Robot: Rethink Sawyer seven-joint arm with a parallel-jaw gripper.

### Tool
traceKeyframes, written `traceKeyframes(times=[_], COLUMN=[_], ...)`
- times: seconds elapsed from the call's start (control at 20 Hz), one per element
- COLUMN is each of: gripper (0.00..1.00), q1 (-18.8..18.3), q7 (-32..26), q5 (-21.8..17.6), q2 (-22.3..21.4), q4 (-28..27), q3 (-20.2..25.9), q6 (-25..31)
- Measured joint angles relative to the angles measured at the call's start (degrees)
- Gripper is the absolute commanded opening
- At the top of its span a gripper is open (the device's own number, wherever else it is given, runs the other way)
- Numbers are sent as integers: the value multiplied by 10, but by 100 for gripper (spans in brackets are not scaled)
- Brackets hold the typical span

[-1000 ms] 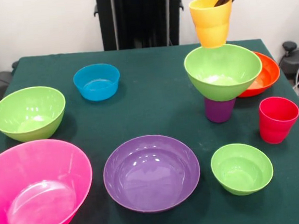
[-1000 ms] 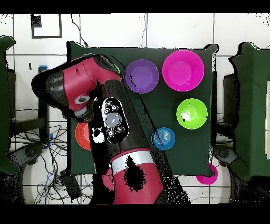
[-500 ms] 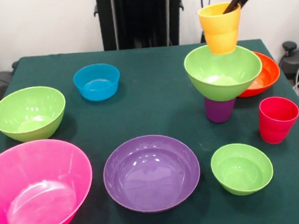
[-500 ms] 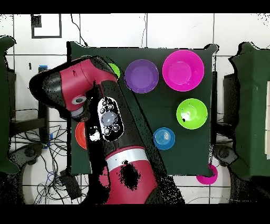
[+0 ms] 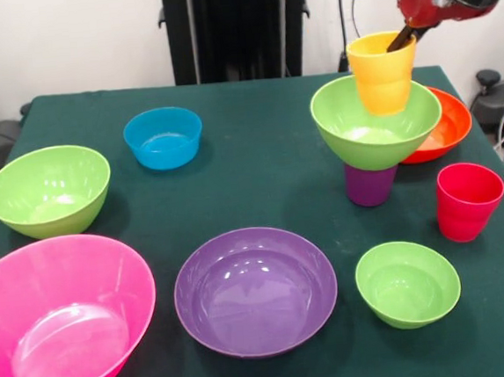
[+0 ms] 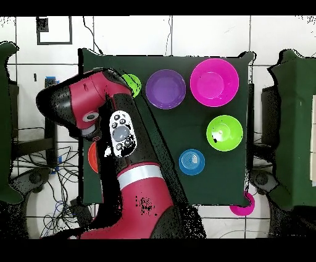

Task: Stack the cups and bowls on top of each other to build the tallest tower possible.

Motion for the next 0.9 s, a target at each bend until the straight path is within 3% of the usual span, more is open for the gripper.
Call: traceKeyframes(times=[0.9], gripper=[0], q1=[0], q7=[0], q5=[6], q2=[25], q4=[-18], q3=[-36], q6=[0])
